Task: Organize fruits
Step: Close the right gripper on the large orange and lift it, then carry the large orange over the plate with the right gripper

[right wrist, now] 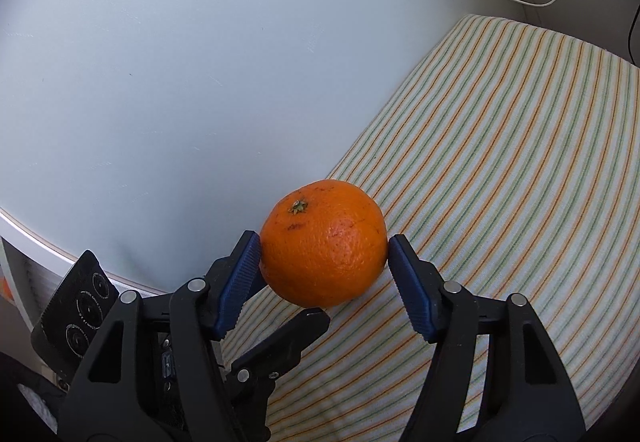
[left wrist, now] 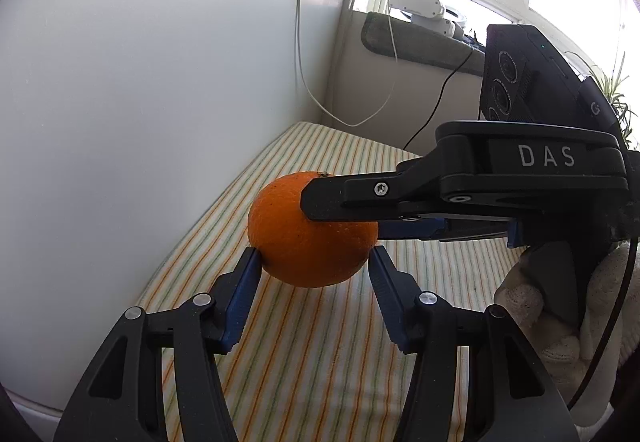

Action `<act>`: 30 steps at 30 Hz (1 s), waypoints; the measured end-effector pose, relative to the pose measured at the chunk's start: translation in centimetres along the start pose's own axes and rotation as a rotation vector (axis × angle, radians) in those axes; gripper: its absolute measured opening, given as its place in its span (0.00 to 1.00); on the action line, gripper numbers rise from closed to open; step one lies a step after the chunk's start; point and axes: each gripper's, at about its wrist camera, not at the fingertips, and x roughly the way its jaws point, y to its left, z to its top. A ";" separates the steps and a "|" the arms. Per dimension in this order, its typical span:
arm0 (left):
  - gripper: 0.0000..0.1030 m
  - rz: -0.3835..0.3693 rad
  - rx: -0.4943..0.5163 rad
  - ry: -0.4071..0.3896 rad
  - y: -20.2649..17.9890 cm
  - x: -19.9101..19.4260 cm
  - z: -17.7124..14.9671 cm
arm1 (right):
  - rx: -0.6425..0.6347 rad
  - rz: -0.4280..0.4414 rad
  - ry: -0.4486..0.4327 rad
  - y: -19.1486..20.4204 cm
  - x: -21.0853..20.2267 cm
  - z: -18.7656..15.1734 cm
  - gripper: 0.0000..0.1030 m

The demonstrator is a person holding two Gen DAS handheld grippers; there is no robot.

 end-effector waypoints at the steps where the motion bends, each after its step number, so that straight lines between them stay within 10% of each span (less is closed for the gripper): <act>1: 0.53 -0.009 0.005 -0.002 -0.4 -0.1 0.1 | 0.000 0.000 -0.005 -0.1 -0.6 -0.1 0.67; 30: 0.53 -0.235 0.169 -0.036 -14.5 1.3 3.2 | 0.055 -0.149 -0.218 -1.4 -12.8 -5.1 0.67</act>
